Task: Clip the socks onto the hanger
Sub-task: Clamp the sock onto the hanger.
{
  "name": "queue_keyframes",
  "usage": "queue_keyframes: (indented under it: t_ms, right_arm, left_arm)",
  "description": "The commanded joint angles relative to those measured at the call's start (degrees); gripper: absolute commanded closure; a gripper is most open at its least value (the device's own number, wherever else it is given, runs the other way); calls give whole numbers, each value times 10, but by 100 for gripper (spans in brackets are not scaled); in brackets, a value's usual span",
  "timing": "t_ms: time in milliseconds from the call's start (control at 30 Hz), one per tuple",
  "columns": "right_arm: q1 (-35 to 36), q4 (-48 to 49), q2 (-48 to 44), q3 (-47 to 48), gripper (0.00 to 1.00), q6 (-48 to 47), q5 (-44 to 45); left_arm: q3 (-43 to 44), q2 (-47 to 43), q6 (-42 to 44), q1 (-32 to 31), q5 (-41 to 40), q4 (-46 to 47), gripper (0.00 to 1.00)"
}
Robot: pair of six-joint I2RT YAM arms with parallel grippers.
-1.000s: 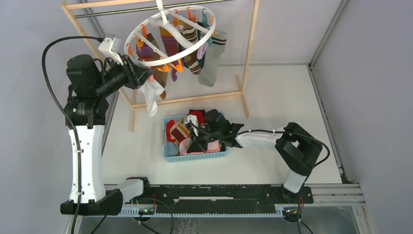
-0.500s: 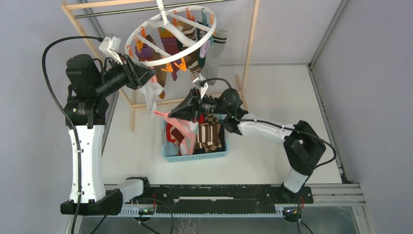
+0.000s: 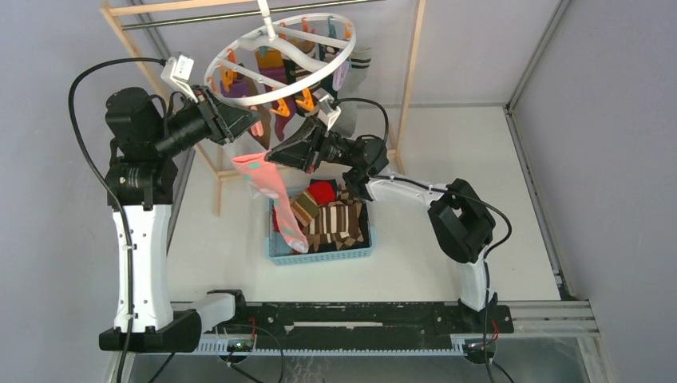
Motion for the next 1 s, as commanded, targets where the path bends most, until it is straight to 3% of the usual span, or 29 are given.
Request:
queue_keyframes:
  t_ms: [0, 967]
  right_arm:
    - [-10, 72, 1, 28, 100, 52, 28]
    - [-33, 88, 51, 90, 100, 103, 52]
  left_arm:
    - [21, -5, -20, 0, 36, 10, 95]
    - [27, 9, -18, 0, 82, 10, 95]
